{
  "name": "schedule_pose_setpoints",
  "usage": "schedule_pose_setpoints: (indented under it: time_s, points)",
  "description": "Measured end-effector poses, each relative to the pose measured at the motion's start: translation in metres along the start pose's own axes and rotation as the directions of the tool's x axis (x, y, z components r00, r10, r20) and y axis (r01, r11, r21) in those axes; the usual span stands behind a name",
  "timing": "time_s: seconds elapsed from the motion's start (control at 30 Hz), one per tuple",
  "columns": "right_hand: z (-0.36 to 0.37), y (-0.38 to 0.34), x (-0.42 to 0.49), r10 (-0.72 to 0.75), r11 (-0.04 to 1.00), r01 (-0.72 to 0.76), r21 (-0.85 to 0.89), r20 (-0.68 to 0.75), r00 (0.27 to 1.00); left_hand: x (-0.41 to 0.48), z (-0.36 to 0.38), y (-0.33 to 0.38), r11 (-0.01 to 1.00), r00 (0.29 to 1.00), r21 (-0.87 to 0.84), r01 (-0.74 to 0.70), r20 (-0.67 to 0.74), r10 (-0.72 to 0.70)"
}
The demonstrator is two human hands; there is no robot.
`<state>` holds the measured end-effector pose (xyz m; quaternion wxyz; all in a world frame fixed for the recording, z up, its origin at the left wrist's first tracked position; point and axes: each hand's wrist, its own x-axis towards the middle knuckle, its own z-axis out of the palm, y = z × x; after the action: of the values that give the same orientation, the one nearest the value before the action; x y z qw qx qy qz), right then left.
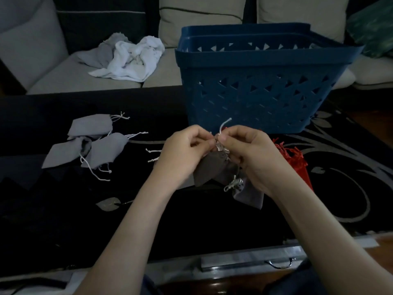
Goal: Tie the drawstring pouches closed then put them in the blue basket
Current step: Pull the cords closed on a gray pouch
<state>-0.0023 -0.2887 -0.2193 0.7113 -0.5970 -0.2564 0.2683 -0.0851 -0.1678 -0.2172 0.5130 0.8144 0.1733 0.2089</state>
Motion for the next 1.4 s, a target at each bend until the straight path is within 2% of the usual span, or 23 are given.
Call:
schedule_pose_setpoints:
  time_s: [0.2,0.3,0.37,0.47,0.57,0.73,0.87,0.93,1.0,1.1,1.3,1.33,1.4]
  points:
    - [0.002,-0.001,-0.002,-0.044,0.998,0.041,-0.048,-0.069,0.997,-0.001,0.009,0.001,0.998,0.995,0.024,-0.058,-0.075,0.060]
    - [0.002,-0.001,-0.001,-0.044,0.997,0.038,-0.071,-0.091,0.995,-0.003,0.005,0.003,0.955,0.950,0.194,-0.226,-0.173,0.260]
    - [0.001,-0.001,-0.001,-0.034,0.994,0.024,-0.111,-0.090,0.995,-0.003,0.001,0.002,0.873,0.902,0.318,-0.370,-0.100,0.420]
    - [-0.003,-0.002,-0.002,0.011,0.980,-0.017,-0.199,-0.030,0.999,0.001,-0.001,-0.003,0.760,0.868,0.461,-0.458,0.048,0.495]
    - [-0.005,-0.004,-0.003,0.046,0.969,-0.041,-0.244,0.014,0.999,0.002,0.000,-0.008,0.715,0.865,0.523,-0.464,0.093,0.493]
    - [-0.009,-0.005,-0.003,0.046,0.969,-0.036,-0.243,0.034,0.998,0.003,0.001,-0.009,0.718,0.873,0.562,-0.410,0.014,0.487]
    - [-0.008,0.000,-0.001,-0.039,0.994,0.040,-0.105,0.013,0.999,0.002,0.008,-0.005,0.860,0.913,0.381,-0.339,-0.087,0.398]
    - [-0.006,0.003,0.002,-0.071,0.997,0.071,0.023,-0.008,0.997,0.001,0.013,-0.005,0.870,0.911,0.358,-0.339,-0.106,0.399]
    - [-0.006,0.006,0.004,-0.101,0.992,0.103,0.071,-0.027,0.995,-0.001,0.019,-0.005,0.857,0.901,0.369,-0.359,-0.101,0.421]
    - [-0.005,0.008,0.005,-0.135,0.991,0.135,-0.012,-0.056,0.989,-0.005,0.024,-0.001,0.882,0.906,0.307,-0.356,-0.119,0.407]
    - [0.000,0.002,0.003,-0.134,0.981,0.122,-0.150,-0.073,0.988,-0.005,0.024,0.000,0.990,0.981,0.109,-0.090,-0.162,0.107]
    - [0.000,0.002,0.002,-0.130,0.977,0.113,-0.181,-0.084,0.988,-0.005,0.023,0.000,0.991,0.981,0.111,-0.078,-0.167,0.096]
    - [0.000,0.002,0.002,-0.116,0.968,0.092,-0.234,-0.094,0.989,-0.007,0.022,0.000,0.944,0.952,0.282,-0.173,-0.199,0.234]
